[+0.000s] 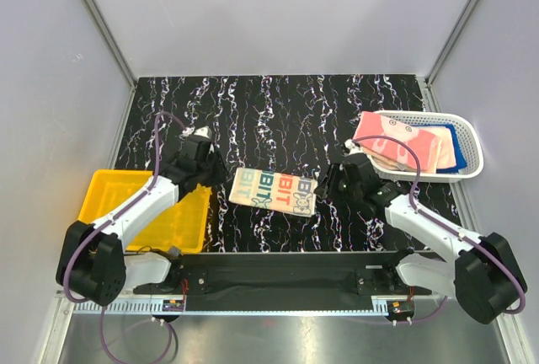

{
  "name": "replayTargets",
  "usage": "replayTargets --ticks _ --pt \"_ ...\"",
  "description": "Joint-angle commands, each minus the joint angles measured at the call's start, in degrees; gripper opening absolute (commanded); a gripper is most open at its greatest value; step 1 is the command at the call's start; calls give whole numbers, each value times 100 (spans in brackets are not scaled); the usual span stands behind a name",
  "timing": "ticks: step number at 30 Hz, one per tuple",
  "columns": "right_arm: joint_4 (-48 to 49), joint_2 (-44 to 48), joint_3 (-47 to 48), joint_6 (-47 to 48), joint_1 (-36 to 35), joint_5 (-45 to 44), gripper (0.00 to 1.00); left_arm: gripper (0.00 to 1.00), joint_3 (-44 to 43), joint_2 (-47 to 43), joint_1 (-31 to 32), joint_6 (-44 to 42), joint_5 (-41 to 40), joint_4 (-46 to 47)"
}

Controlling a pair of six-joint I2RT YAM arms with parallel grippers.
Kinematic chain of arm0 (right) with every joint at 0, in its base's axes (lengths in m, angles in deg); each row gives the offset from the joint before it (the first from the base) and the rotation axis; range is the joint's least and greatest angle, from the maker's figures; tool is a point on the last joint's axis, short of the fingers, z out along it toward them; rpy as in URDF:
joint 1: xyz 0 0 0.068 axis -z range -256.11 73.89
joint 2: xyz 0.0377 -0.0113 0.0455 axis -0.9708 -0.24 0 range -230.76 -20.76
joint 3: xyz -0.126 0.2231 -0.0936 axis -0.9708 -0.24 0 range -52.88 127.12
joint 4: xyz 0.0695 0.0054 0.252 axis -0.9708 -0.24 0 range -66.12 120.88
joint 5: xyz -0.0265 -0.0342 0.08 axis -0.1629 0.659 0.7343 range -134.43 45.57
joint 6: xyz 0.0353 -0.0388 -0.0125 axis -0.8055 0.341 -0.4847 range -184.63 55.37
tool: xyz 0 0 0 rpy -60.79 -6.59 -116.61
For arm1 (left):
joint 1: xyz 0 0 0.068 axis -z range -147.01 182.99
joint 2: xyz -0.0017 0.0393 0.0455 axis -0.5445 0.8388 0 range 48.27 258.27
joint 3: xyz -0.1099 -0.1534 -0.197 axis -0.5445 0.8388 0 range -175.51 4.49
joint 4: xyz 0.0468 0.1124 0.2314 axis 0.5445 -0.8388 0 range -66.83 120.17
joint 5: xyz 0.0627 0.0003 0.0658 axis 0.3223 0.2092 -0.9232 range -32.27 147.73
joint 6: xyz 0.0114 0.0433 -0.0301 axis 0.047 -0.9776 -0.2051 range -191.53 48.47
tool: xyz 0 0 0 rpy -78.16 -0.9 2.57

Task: Fold and stack the towels
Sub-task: Fold the towel

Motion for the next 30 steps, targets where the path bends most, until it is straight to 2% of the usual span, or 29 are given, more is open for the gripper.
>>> replayTargets --ticks 1,7,11,14,18,20,25,28,30 --pt "-64 -170 304 25 -16 -184 39 31 -408 -122 142 -90 -248 -117" --pt "-29 -451 252 -80 -16 -280 41 30 -540 377 590 -160 -274 -74" --pt "252 -829 190 -133 -33 -245 47 30 -417 904 714 -151 -371 189" --pt "463 -1129 199 -168 -77 -263 52 30 -338 1300 802 -134 -626 295" --pt "796 -1419 207 -212 -147 -307 65 29 -241 1687 837 -37 -837 436" --pt "859 -1638 243 -212 -209 -316 67 28 -180 1776 890 -11 -881 489" --pt "1008 -2095 427 -335 -498 -579 64 28 22 1698 934 103 -925 594" --pt "877 -2341 629 -361 -665 -772 58 28 84 1583 943 130 -917 612" --pt "649 -2456 778 -396 -727 -947 47 28 110 1513 951 156 -882 603"
